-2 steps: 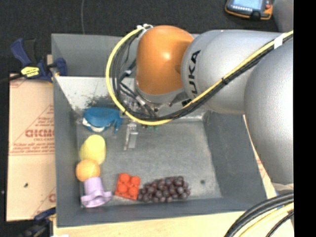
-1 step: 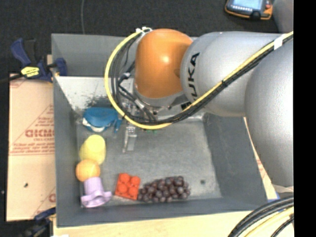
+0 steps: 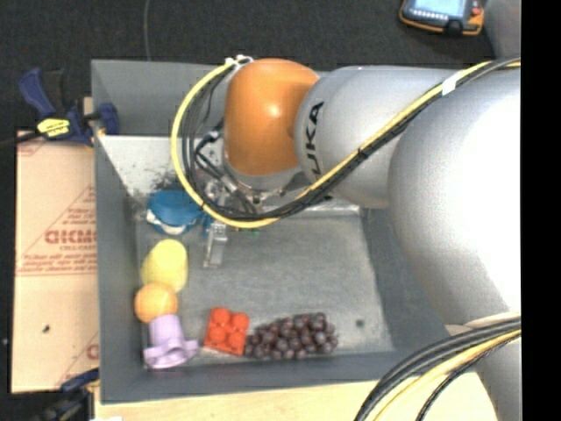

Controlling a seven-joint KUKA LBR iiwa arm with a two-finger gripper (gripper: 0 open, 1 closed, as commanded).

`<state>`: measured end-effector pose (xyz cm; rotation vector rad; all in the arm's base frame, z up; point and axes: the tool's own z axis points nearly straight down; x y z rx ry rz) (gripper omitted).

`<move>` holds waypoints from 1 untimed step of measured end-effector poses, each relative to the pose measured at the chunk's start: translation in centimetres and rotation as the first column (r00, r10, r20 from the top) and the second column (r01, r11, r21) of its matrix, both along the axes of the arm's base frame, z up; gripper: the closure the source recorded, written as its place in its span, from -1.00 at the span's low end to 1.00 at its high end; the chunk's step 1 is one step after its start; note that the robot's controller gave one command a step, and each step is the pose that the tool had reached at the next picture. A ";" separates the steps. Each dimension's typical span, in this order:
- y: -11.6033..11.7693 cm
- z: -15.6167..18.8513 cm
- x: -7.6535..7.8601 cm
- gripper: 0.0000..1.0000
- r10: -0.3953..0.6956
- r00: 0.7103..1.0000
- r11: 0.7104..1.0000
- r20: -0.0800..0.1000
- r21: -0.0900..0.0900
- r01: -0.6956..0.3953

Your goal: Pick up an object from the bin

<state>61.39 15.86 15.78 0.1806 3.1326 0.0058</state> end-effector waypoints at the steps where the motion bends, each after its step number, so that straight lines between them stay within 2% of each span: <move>1: -0.2 0.4 0.3 -1.00 0.027 1.000 1.000 0.009 0.000 -0.027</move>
Offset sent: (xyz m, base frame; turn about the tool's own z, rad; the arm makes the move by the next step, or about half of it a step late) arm 0.0248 0.0164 -0.0304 0.0772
